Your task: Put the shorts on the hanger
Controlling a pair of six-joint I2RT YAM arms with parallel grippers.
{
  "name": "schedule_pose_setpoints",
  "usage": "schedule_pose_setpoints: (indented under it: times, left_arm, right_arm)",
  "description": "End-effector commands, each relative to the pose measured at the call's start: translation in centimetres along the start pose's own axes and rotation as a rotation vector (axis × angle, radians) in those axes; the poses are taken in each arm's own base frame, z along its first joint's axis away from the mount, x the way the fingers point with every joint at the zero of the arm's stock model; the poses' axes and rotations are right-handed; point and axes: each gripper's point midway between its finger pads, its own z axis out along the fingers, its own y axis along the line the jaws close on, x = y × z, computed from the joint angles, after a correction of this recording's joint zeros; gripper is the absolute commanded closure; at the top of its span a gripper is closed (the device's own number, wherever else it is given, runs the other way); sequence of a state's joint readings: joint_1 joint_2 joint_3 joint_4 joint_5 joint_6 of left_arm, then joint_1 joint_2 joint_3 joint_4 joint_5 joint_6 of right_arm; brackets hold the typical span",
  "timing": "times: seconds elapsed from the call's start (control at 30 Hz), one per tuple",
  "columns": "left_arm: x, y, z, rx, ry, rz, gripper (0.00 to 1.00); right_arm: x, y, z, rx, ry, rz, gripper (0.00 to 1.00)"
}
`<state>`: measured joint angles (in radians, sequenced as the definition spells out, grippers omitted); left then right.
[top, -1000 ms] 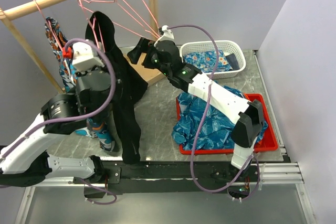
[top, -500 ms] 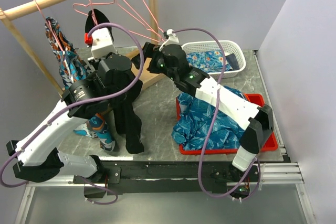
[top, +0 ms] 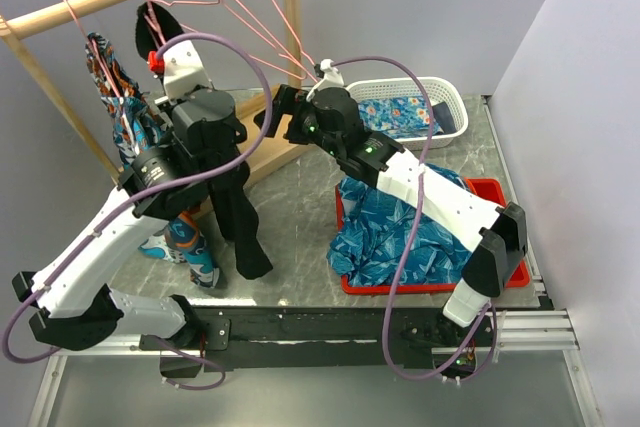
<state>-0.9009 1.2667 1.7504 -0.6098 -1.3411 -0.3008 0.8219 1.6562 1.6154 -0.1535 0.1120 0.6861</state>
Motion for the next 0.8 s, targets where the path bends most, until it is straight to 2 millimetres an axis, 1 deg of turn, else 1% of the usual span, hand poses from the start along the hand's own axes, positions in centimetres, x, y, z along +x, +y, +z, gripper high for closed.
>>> schedule_pose_setpoints:
  times: [0.0,0.03,0.07,0.13,0.17,0.23,0.27,0.4,0.43,0.47,0.6,0.63,0.77]
  left_arm:
    - [-2.1,1.8,1.0,-0.060,-0.036,-0.089,0.99]
    - [-1.8,1.7,1.3,-0.049,-0.028,-0.081,0.99]
    - [-1.7,2.1,1.8,-0.066,-0.029,-0.084,0.99]
    - [-1.5,1.8,2.3,-0.049,-0.023,-0.105,0.99]
    - [-1.5,2.2,2.8,-0.065,-0.026,-0.110,0.99]
    - [-1.2,2.0,3.4,-0.058,-0.019,-0.114,0.99]
    - [-1.2,2.3,3.9,-0.071,-0.017,-0.116,0.99]
    - [-0.6,2.2,5.2,-0.066,-0.002,-0.123,0.99]
    - [-0.3,2.3,5.5,-0.072,0.002,-0.122,0.99]
    - [0.1,2.0,5.8,-0.060,0.012,-0.125,0.99]
    - [1.7,1.7,6.9,-0.043,0.044,-0.122,0.99]
    - [2.3,2.0,7.3,-0.053,0.050,-0.116,0.99]
    - [3.1,2.4,7.8,-0.053,0.057,-0.133,0.99]
  right_arm:
    - [-2.3,1.4,-2.4,-0.043,-0.047,-0.009,0.00]
    - [-2.0,1.1,-2.3,-0.039,-0.042,-0.010,0.00]
    - [-2.0,1.2,-2.5,-0.040,-0.043,-0.012,0.00]
    - [-1.9,1.0,-2.5,-0.035,-0.040,-0.014,0.00]
    - [-2.0,1.0,-2.6,-0.034,-0.039,-0.016,0.00]
    - [-1.9,0.9,-2.8,-0.033,-0.037,-0.016,0.00]
    - [-2.0,0.9,-2.9,-0.034,-0.039,-0.017,0.00]
    - [-2.0,0.8,-3.2,-0.030,-0.037,-0.021,0.00]
    - [-2.0,0.8,-3.3,-0.030,-0.037,-0.022,0.00]
    - [-1.9,0.7,-3.4,-0.030,-0.037,-0.021,0.00]
    - [-1.5,0.4,-3.5,-0.027,-0.031,-0.022,0.00]
    - [-1.5,0.4,-3.5,-0.027,-0.028,-0.022,0.00]
    - [-1.2,0.1,-3.9,-0.026,-0.027,-0.019,0.00]
